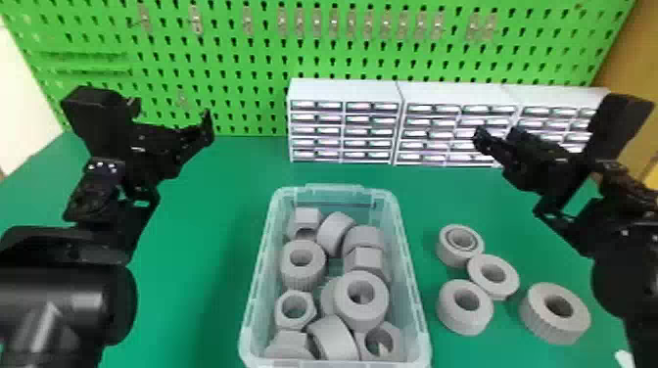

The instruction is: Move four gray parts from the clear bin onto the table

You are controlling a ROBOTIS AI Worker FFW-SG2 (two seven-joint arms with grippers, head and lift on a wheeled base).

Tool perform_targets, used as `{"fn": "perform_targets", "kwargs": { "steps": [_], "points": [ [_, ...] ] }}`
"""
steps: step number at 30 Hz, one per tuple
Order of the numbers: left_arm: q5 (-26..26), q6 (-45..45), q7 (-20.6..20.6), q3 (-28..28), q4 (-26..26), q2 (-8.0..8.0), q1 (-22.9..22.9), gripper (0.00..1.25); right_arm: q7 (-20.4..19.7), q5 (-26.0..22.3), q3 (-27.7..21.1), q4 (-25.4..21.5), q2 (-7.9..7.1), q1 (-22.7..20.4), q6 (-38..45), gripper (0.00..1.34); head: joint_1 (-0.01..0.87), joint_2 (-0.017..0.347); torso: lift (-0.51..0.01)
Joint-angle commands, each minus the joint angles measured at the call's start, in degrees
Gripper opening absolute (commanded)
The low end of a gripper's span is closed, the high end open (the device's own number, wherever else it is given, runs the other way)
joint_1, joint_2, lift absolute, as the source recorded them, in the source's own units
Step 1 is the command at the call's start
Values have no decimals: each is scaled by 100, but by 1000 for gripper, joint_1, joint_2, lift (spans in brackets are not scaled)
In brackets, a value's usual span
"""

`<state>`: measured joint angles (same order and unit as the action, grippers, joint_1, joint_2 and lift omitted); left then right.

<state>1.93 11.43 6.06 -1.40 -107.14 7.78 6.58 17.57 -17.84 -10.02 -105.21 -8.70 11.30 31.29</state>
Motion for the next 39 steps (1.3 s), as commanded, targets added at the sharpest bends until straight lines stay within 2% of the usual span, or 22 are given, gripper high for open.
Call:
{"fn": "perform_targets", "kwargs": {
  "steps": [1,39],
  "points": [
    [0,0,0,-1,0,4,-7,1143,0,0,0,0,9,4,0,827,678,34,-50],
    [0,0,0,17,0,-5,-7,1141,0,9,18,0,26,-5,9,827,678,34,-50]
  ]
}}
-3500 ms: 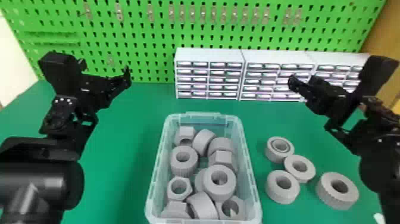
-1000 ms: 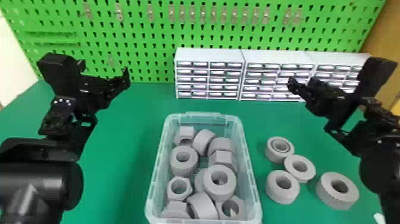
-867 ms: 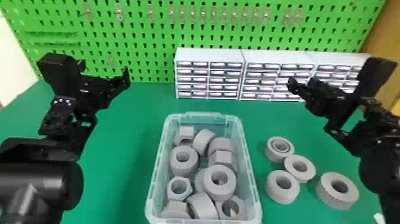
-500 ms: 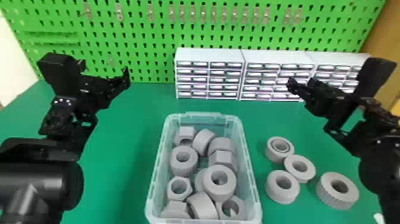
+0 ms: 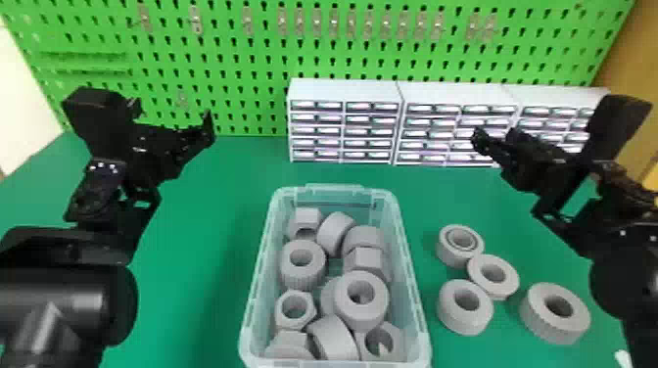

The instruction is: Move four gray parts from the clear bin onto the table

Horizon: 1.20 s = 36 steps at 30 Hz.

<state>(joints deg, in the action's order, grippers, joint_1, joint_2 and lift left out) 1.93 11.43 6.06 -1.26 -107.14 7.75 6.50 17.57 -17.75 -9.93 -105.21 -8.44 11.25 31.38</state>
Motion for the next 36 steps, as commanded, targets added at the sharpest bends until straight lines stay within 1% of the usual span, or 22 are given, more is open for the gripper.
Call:
{"fn": "perform_targets", "kwargs": {
  "steps": [1,36],
  "points": [
    [0,0,0,-5,0,-1,0,1141,0,-1,9,0,0,0,0,827,678,34,-50],
    [9,0,0,-5,0,-1,0,1141,0,-1,53,0,0,18,9,827,678,34,-50]
  ]
}}
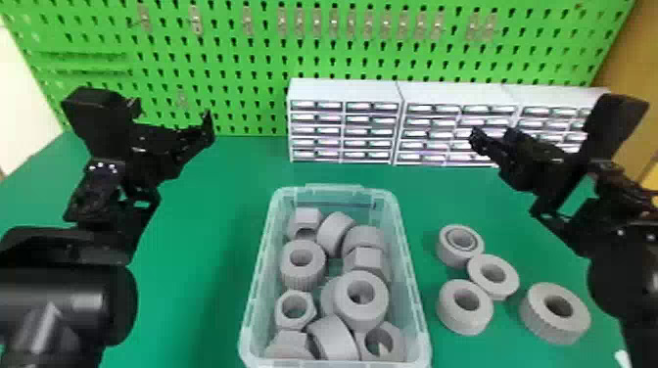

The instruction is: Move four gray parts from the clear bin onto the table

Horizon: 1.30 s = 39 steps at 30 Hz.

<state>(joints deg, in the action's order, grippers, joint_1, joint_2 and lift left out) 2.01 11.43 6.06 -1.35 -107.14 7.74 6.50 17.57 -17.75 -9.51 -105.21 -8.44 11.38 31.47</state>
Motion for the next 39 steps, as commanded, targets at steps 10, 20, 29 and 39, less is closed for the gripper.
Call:
{"fn": "perform_targets", "kwargs": {
  "steps": [10,20,29,39],
  "points": [
    [10,0,0,4,0,-1,0,1141,0,0,20,0,-9,4,0,827,678,34,-50],
    [10,0,0,4,0,8,-9,1141,0,0,28,0,-9,13,0,825,678,34,-50],
    [10,0,0,4,0,8,-9,1141,0,0,28,0,-9,4,0,827,678,34,-50],
    [10,0,0,4,0,-1,-9,1141,0,0,28,0,0,13,0,827,678,34,-50]
  ]
}}
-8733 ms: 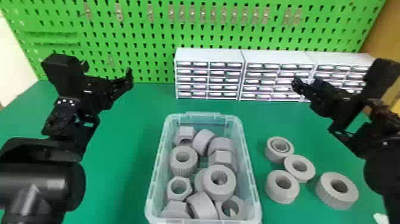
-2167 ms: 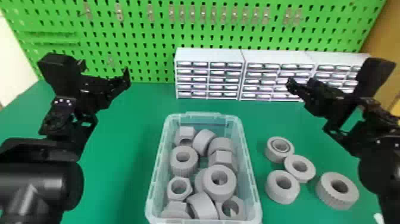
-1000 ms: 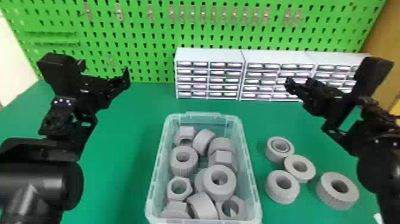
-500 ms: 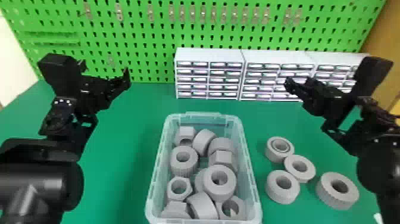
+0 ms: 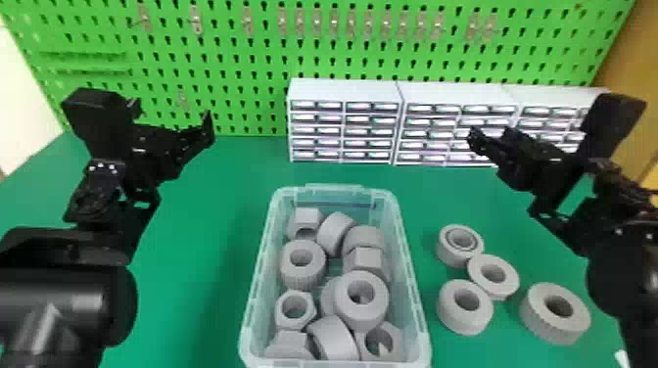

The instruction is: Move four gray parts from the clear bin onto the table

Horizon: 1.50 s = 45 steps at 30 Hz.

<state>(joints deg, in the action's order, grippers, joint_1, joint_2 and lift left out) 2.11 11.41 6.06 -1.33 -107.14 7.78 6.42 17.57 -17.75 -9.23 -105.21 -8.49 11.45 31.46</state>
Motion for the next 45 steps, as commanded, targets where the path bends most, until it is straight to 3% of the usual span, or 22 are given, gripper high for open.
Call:
{"fn": "perform_targets", "kwargs": {
  "steps": [1,45],
  "points": [
    [0,1,0,1,0,4,0,1141,0,0,0,0,5,6,0,827,678,34,-50],
    [9,1,0,19,0,4,0,1141,0,9,26,0,-12,-20,9,827,678,34,-50]
  ]
}}
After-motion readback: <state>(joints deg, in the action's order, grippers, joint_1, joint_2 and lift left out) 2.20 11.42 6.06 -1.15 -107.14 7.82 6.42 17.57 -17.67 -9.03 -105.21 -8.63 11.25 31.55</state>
